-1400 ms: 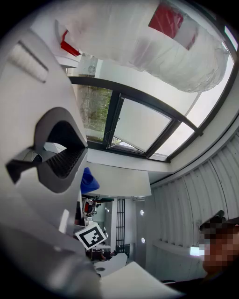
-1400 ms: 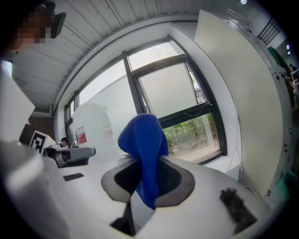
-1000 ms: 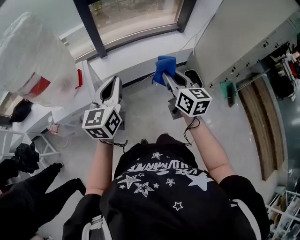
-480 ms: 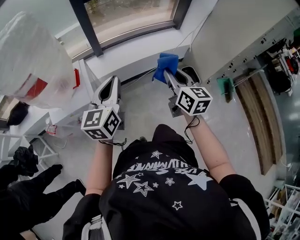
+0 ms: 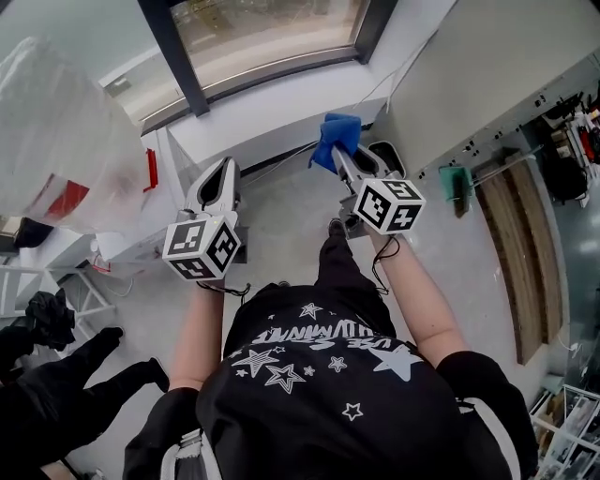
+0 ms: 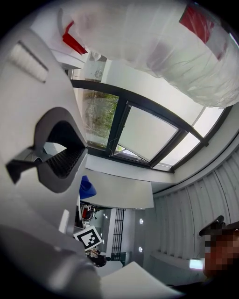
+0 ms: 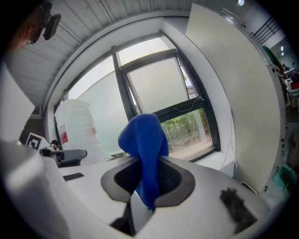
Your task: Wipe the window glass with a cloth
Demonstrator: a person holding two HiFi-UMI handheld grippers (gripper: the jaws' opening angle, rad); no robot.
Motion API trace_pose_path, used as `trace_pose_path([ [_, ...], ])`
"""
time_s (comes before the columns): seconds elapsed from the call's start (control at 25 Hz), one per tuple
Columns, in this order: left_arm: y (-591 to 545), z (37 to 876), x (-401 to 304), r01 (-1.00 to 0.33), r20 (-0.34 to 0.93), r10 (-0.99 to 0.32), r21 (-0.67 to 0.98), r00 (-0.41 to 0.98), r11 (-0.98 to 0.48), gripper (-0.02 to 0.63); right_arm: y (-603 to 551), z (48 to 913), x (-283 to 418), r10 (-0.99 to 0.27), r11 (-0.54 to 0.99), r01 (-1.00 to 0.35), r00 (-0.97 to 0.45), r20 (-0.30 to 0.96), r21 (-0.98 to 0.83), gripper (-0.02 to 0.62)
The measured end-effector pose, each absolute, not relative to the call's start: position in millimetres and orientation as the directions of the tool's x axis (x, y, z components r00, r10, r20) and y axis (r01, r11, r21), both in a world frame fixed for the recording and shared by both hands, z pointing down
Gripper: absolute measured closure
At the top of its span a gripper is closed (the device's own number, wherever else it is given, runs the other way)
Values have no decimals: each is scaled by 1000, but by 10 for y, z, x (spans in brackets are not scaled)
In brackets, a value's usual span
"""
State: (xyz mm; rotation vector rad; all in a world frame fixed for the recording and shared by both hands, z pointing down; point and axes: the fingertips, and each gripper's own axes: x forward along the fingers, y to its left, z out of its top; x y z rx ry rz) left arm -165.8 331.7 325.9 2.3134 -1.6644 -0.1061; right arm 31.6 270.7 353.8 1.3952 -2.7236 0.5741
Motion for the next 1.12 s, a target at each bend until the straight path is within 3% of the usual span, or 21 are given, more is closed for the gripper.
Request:
trace_pose_path([
  [0.52, 2144, 3147, -1370, -970, 153, -980, 224, 129, -93, 598, 1175, 3558, 555, -657, 648, -671, -732, 182, -361, 522],
  [1.12, 1073, 3278, -419, -979, 211, -976, 205, 47, -3, 598, -73, 3770, 1326, -580, 670, -600, -791, 197, -438, 522],
])
